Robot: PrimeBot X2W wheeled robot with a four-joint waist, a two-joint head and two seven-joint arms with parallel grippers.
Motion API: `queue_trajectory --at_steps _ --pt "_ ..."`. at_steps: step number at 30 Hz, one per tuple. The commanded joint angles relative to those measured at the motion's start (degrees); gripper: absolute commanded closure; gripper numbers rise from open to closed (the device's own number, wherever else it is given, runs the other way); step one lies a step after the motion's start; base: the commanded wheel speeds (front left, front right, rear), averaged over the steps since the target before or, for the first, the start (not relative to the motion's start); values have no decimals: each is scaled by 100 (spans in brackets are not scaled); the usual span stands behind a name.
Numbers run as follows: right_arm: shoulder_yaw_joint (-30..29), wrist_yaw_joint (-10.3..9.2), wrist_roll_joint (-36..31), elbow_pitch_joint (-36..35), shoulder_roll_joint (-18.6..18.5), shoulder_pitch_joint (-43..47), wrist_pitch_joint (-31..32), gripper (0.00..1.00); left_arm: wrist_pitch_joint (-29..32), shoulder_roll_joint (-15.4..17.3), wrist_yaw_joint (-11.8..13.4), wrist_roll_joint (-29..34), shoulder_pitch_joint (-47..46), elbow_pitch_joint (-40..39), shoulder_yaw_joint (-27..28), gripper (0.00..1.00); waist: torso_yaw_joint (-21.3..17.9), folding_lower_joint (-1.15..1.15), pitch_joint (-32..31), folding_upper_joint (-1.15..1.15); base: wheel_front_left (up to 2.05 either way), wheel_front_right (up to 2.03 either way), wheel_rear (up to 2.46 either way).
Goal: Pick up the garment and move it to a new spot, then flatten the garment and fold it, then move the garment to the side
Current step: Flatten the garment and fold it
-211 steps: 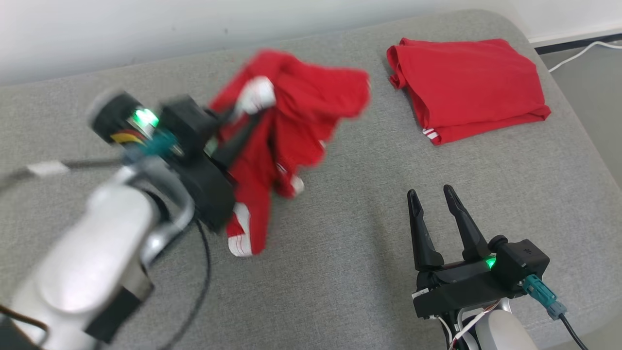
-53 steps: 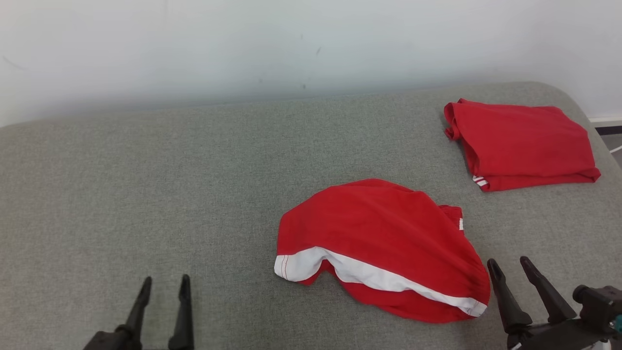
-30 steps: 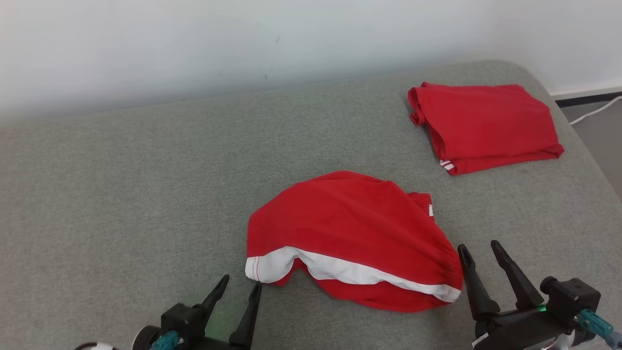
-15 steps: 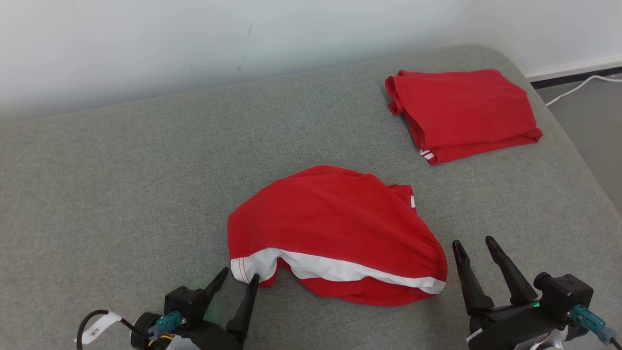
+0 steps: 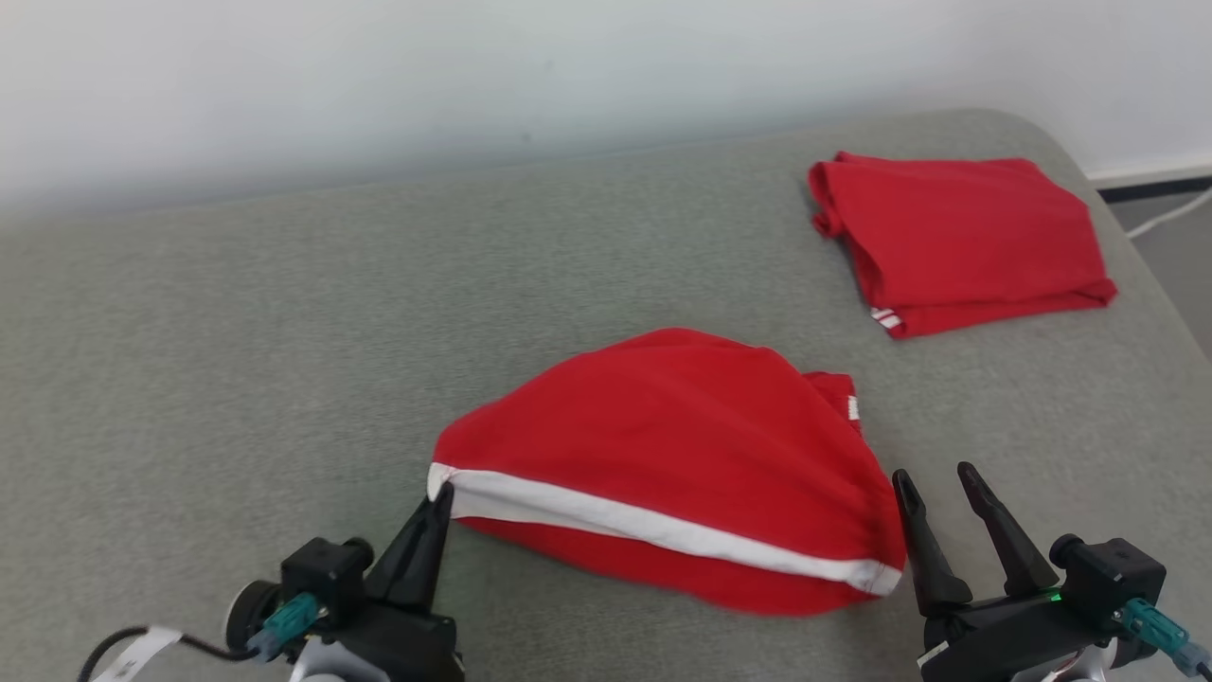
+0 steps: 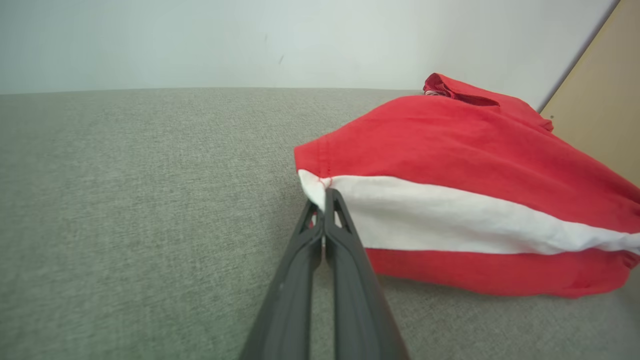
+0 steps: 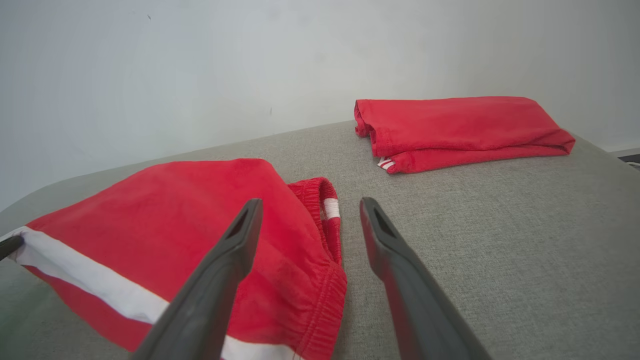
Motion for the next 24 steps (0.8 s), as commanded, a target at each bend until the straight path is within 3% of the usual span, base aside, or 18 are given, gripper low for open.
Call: queue_trajectory --at_steps 1,12,23,24 --pt "-1 -4 -30 -2 -24 45 -38 0 -15 81 49 -13 193 -153 60 100 308 0 -139 -1 0 0 0" --pt "-188 -4 -73 63 -97 186 -10 0 18 267 232 -19 1114 -1081 134 100 1004 0 -442 -1 0 0 0" --pt "-609 -5 -400 282 79 250 121 0 214 341 371 -155 1865 -1478 133 100 1225 0 -545 -1 0 0 0" --pt "-642 -5 -429 295 98 257 139 0 197 331 368 -179 1885 -1466 129 91 1239 0 -555 -1 0 0 0"
